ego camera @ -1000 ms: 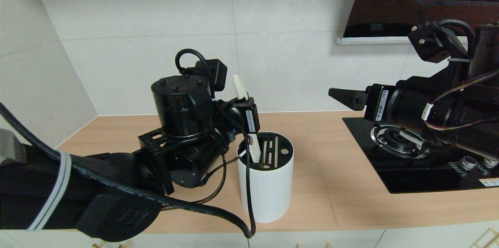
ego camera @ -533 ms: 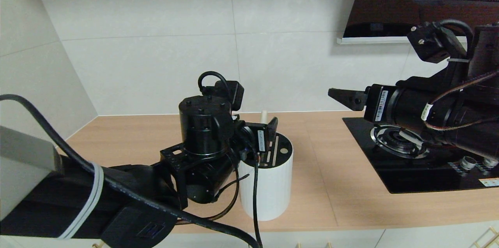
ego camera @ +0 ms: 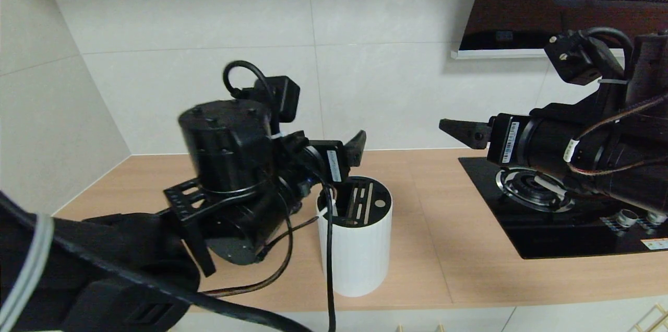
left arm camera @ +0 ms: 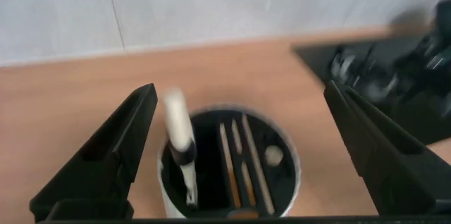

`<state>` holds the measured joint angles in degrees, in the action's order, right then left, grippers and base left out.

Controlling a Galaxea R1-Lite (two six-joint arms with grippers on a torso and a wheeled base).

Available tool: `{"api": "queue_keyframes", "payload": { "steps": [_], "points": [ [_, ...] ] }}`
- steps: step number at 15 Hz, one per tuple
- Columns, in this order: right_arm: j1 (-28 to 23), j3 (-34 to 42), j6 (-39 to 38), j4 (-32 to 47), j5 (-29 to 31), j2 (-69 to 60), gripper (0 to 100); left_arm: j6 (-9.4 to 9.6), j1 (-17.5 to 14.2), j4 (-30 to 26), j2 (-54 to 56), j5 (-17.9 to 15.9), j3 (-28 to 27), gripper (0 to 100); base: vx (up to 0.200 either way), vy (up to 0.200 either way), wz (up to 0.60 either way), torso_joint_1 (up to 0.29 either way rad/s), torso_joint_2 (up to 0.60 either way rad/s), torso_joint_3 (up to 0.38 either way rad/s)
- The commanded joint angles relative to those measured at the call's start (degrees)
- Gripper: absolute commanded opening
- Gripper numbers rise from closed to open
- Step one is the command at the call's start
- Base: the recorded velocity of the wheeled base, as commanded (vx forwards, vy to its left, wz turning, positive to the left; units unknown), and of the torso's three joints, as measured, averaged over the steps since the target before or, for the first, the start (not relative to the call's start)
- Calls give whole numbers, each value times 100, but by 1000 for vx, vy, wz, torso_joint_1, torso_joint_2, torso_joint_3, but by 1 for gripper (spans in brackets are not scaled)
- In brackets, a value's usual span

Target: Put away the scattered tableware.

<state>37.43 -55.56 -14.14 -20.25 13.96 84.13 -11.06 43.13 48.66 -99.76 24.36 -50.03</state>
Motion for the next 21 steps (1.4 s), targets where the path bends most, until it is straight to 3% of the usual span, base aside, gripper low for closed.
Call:
{"api": "queue_keyframes", "payload": {
  "steps": [1, 2, 4, 5, 6, 7, 11, 12, 14, 15, 17, 18, 20, 21],
  "points": [
    [-139, -16, -1, 3, 2, -46, 100, 33, -279, -24, 1222, -274, 160, 100, 0, 0, 0, 0, 0, 0],
    [-201, -25, 8, -5, 2, -63, 100, 42, -340, -24, 1415, -397, 204, 100, 0, 0, 0, 0, 0, 0],
    [-447, 178, 34, 3, 107, -503, 100, 411, -710, -50, 2487, -1029, 696, 100, 0, 0, 0, 0, 0, 0],
    [-464, 265, 43, 3, 125, -582, 100, 455, -762, -59, 2593, -1091, 758, 100, 0, 0, 0, 0, 0, 0],
    [-939, 775, 61, 21, 63, -1258, 100, 763, -1210, -331, 3226, -1434, 1206, 100, 0, 0, 0, 0, 0, 0],
    [-1141, 1127, 113, 12, 46, -1715, 100, 860, -1298, -604, 3630, -1478, 1479, 100, 0, 0, 0, 0, 0, 0],
    [-1862, 2498, 720, 47, -95, -3992, 100, 904, -1861, -1949, 5440, -1451, 2164, 100, 0, 0, 0, 0, 0, 0],
    [-2073, 2779, 852, 390, -95, -4976, 100, 912, -2010, -2977, 6530, -1460, 2349, 100, 0, 0, 0, 0, 0, 0],
    [-2108, 2788, 957, 1014, -95, -5811, 100, 912, -2318, -3988, 7400, -1478, 2366, 100, 0, 0, 0, 0, 0, 0],
    [-2125, 2770, 1080, 2262, -51, -7006, 100, 904, -2863, -5148, 8473, -1574, 2322, 100, 0, 0, 0, 0, 0, 0],
    [-2134, 2753, 1256, 3176, 28, -7833, 100, 904, -3267, -5552, 9202, -1794, 2358, 100, 0, 0, 0, 0, 0, 0],
    [-2143, 2762, 1291, 3440, 424, -8035, 100, 886, -3513, -5728, 9413, -1882, 2428, 100, 0, 0, 0, 0, 0, 0],
    [-2143, 2788, 1273, 3457, 924, -8026, 100, 877, -3654, -5684, 9422, -1645, 2568, 100, 0, 0, 0, 0, 0, 0],
    [-2574, 2779, 1265, 3457, 863, -7754, 100, 930, -4049, -5675, 9510, -1715, 2612, 100, 0, 0, 0, 0, 0, 0]
  ]
}}
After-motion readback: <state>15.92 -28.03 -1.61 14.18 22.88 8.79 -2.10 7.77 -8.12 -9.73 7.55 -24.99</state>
